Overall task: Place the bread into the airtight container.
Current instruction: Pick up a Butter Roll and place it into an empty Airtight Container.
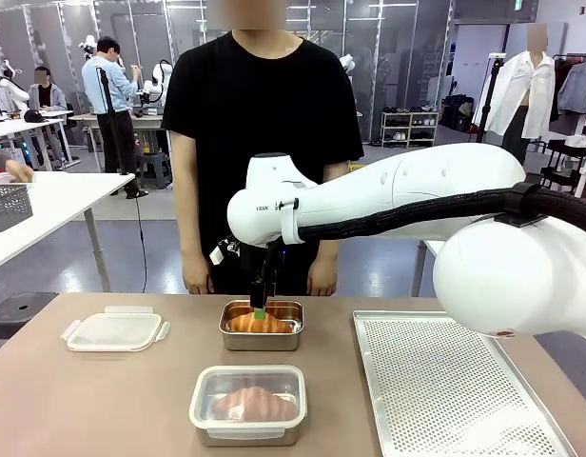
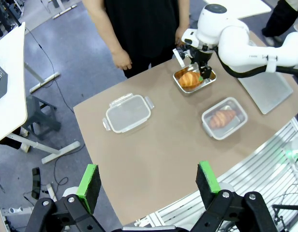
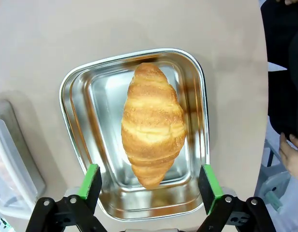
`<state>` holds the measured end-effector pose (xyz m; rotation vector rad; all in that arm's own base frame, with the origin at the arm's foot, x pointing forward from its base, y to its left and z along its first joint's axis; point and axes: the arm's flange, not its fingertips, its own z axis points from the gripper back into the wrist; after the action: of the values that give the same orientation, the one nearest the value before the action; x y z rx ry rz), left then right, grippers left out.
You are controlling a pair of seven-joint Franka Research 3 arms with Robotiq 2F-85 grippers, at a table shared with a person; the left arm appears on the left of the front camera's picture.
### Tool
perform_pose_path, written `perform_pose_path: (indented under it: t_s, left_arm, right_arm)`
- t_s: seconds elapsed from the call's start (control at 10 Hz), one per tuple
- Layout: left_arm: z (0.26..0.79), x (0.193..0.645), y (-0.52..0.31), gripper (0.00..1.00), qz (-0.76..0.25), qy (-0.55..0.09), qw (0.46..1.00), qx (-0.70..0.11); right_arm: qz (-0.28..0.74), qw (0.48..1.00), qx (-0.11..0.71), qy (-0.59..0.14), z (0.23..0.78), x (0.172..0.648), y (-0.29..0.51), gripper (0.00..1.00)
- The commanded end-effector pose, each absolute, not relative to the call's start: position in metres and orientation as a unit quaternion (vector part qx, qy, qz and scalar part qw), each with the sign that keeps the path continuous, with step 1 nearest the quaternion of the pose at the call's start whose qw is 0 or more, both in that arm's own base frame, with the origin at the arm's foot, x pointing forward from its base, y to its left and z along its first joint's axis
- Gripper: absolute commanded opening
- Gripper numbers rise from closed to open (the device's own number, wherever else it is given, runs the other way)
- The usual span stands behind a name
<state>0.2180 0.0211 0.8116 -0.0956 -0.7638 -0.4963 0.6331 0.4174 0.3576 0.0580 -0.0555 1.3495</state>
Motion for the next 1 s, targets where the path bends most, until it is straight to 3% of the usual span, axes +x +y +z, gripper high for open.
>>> perform_pose_path:
  t_s: [0.0, 0.3, 0.9]
  left_arm:
    - [0.813, 0.218, 0.021, 1.00, -0.240, -0.369, 0.897, -0.045]
    - [0.813, 0.218, 0.021, 1.00, -0.240, -0.369, 0.897, -0.045]
    - [0.813, 0.218, 0.021, 1.00, -0.240, -0.369, 0.897, -0.045]
  right_arm:
    - [0.625, 0.780, 0.023, -0.025, 0.358, 0.633, 0.418, 1.00]
    - [0.625, 0.780, 0.027, -0.026, 0.358, 0.633, 0.417, 1.00]
    - [0.573, 0.817, 0.040, -0.047, 0.532, 0.587, 0.289, 1.00]
